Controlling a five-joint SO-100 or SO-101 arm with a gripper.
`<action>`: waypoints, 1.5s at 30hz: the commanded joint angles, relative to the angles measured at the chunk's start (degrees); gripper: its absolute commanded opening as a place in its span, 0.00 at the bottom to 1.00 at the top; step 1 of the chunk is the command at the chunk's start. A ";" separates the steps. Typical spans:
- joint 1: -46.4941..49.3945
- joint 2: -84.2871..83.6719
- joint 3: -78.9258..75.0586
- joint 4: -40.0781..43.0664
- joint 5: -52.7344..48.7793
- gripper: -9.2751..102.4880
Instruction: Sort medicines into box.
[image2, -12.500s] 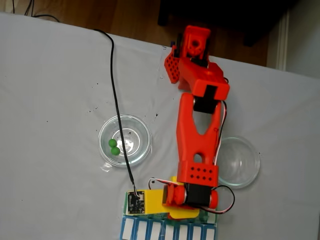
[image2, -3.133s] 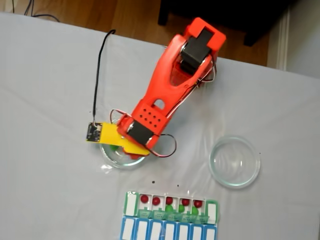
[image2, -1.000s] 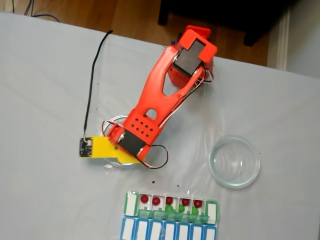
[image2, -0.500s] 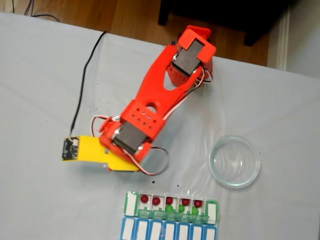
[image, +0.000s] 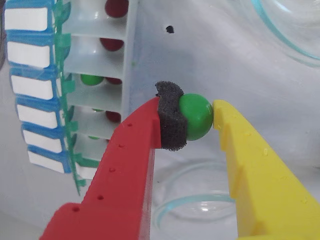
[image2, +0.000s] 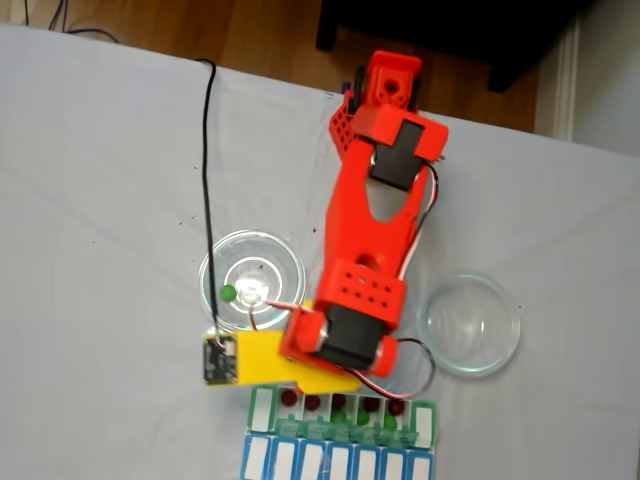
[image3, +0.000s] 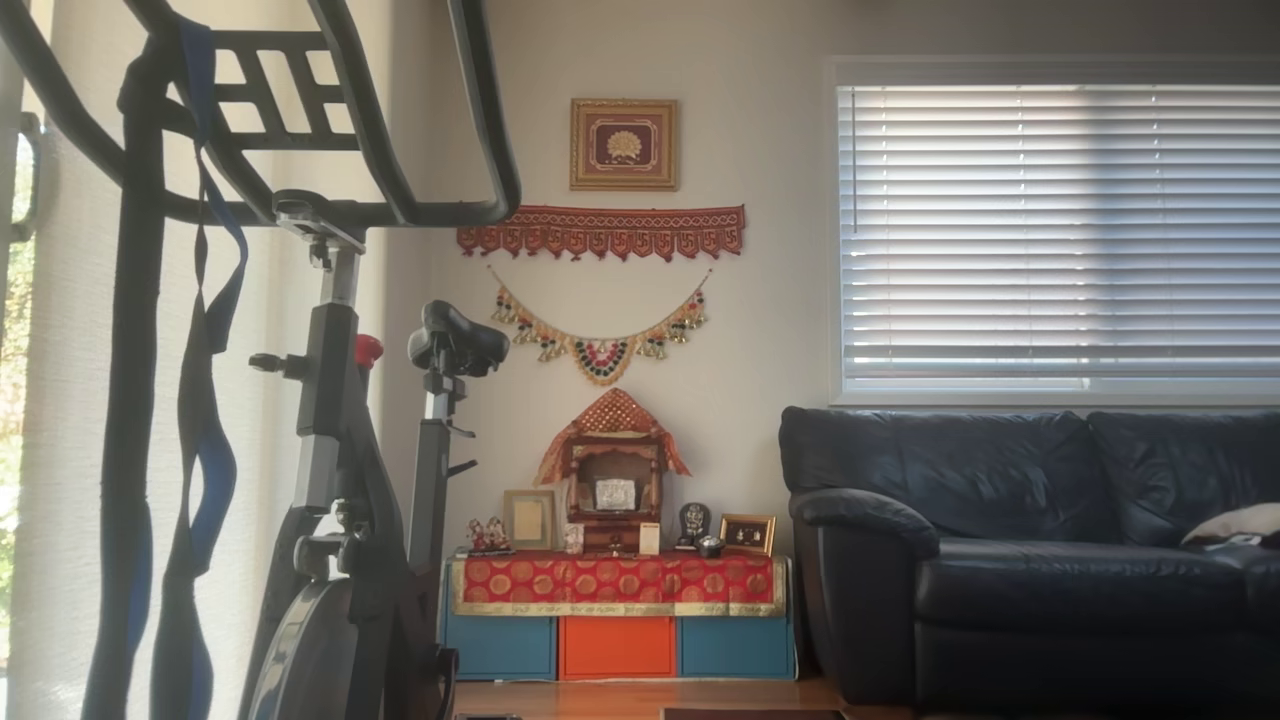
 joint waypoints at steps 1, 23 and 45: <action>-2.64 -1.05 -6.33 -1.23 1.14 0.09; -3.52 -28.92 -46.93 9.32 5.80 0.09; -3.87 -43.42 -65.48 9.32 8.35 0.19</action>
